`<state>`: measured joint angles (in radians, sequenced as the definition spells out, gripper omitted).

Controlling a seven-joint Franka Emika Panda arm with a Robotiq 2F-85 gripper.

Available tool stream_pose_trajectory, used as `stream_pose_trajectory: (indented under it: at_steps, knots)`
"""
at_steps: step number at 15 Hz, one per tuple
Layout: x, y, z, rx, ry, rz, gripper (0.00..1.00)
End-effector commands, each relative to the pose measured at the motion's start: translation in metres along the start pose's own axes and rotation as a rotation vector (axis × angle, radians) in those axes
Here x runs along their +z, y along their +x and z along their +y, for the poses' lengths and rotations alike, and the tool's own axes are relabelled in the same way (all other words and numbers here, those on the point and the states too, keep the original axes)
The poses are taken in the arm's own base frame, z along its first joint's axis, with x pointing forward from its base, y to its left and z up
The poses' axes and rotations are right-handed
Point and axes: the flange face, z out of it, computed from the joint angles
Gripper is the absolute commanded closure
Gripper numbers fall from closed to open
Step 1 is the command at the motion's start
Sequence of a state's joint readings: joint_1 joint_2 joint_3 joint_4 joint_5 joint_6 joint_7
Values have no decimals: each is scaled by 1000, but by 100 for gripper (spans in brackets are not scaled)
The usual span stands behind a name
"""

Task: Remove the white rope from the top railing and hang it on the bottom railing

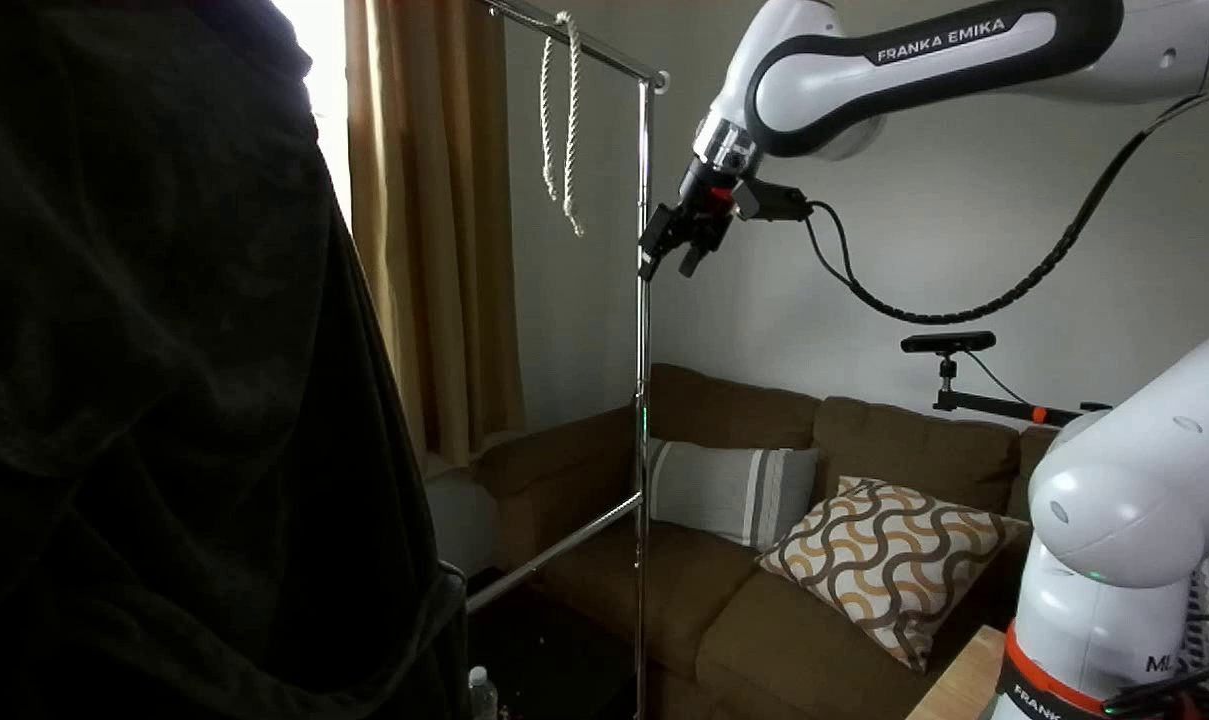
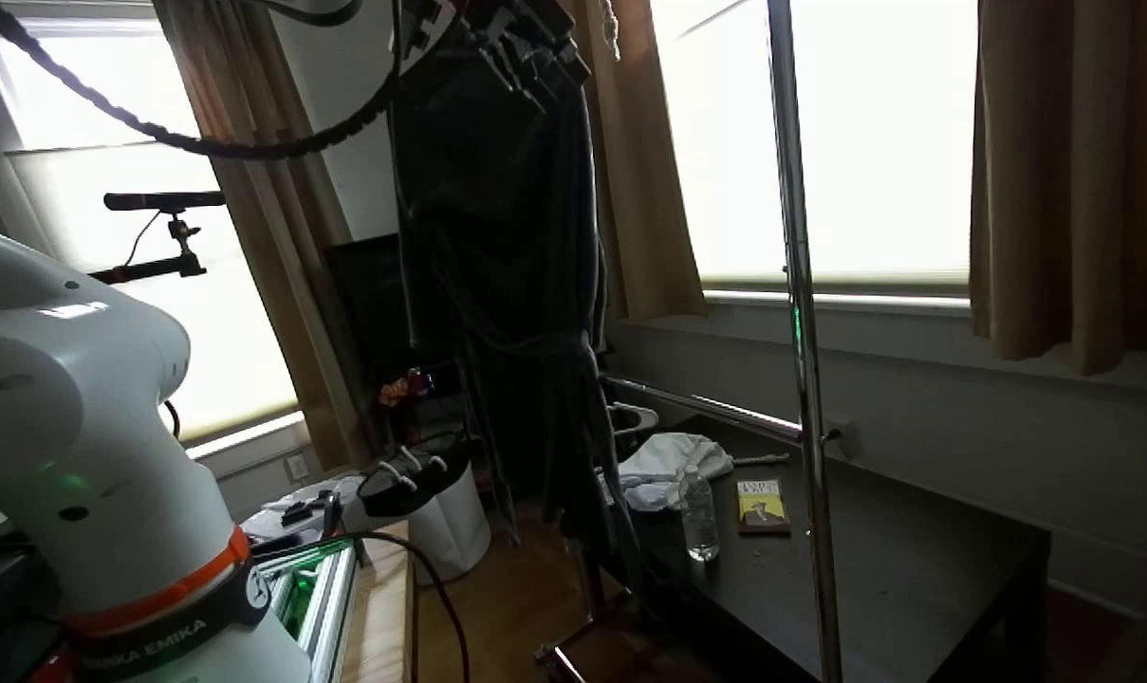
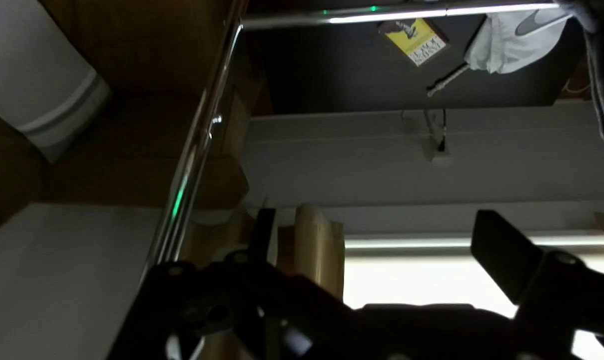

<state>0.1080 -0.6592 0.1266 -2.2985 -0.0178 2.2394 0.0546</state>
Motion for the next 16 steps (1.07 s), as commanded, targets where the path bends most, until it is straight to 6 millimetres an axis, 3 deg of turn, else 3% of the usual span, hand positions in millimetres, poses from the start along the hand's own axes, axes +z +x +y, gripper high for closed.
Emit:
stream_pose_trajectory:
  at_steps: [1,4,5,10,12,16]
  knots:
    - [-23,36,4,-25,38,100,0]
    - [-34,56,1,-45,58,159,0]
    - [-34,44,4,-28,19,143,0]
    - [-33,56,1,-37,31,151,0]
    - [-27,68,-8,-84,72,195,0]
    - [-38,96,-32,-157,103,325,0]
